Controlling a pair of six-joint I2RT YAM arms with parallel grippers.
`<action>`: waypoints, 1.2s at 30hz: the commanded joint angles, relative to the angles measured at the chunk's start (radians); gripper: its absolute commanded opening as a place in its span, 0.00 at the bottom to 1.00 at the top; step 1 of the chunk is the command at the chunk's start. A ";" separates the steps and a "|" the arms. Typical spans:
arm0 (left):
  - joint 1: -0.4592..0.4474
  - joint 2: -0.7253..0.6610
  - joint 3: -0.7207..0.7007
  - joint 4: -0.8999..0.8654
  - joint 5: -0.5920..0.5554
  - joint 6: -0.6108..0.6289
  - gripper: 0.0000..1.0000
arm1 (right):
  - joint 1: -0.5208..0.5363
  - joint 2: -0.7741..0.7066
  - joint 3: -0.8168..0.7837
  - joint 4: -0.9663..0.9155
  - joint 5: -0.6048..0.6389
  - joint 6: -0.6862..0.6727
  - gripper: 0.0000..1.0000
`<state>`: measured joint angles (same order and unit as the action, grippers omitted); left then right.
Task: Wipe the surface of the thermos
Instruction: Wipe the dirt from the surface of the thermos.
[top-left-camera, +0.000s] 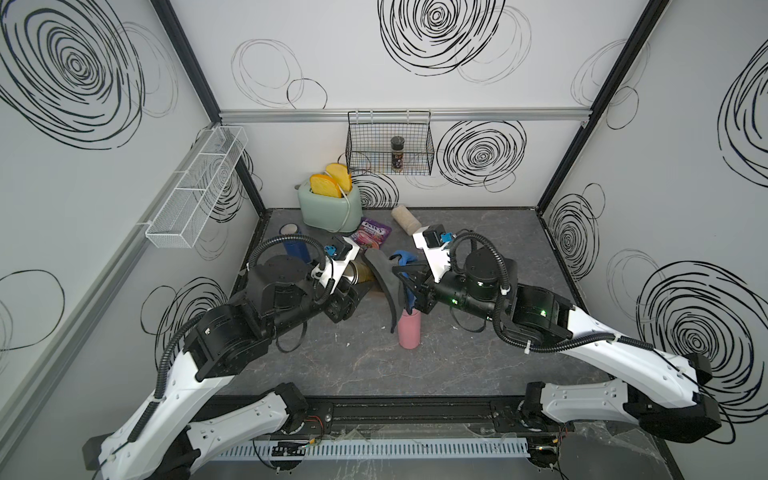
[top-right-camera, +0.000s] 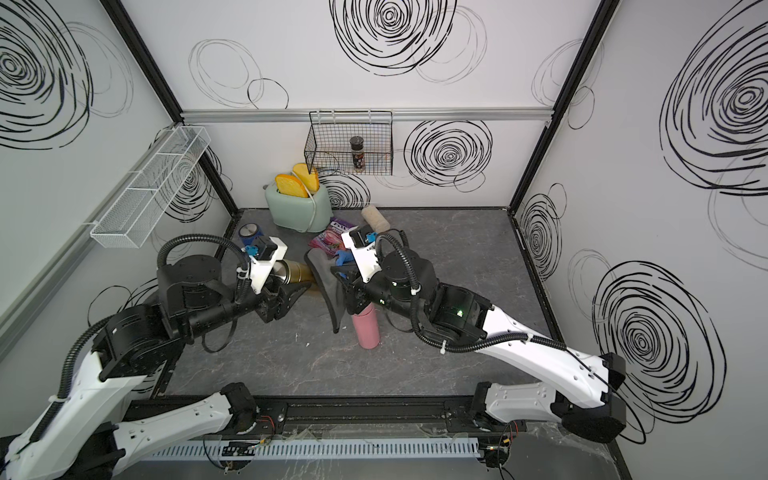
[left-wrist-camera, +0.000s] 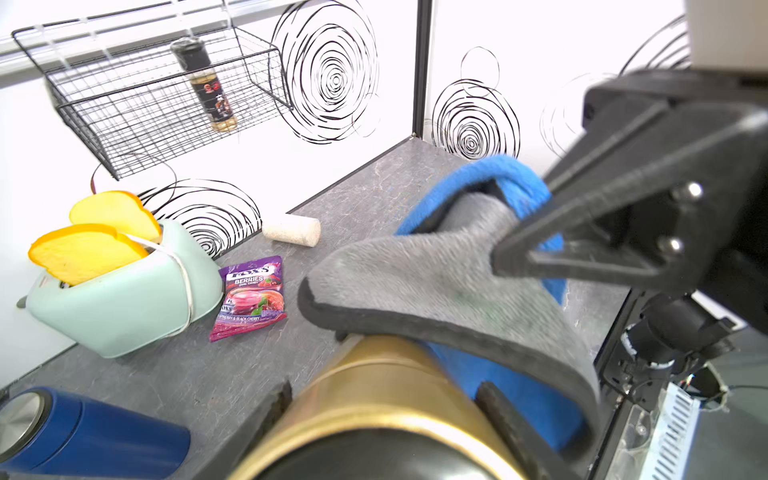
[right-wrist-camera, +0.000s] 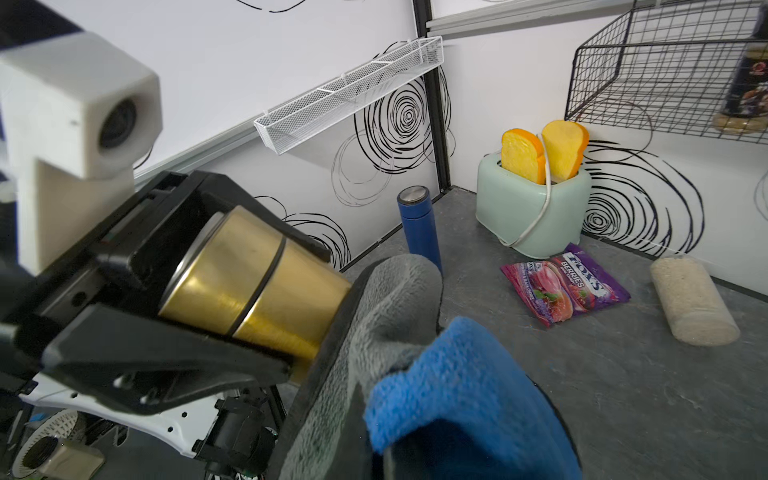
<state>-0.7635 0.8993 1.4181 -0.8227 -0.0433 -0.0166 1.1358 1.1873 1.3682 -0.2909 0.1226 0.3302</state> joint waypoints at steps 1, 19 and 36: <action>0.033 0.038 0.077 0.011 0.051 -0.074 0.00 | 0.061 0.014 0.023 0.077 0.007 -0.038 0.00; 0.280 0.120 0.184 -0.167 0.182 -0.213 0.00 | 0.170 0.140 0.045 0.105 0.314 -0.290 0.00; 0.385 0.115 0.122 -0.140 0.301 -0.235 0.00 | 0.360 0.265 -0.066 0.292 0.617 -0.571 0.00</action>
<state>-0.3851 1.0336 1.5311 -1.0496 0.2253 -0.2306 1.4933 1.4799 1.3144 -0.0029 0.6933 -0.2512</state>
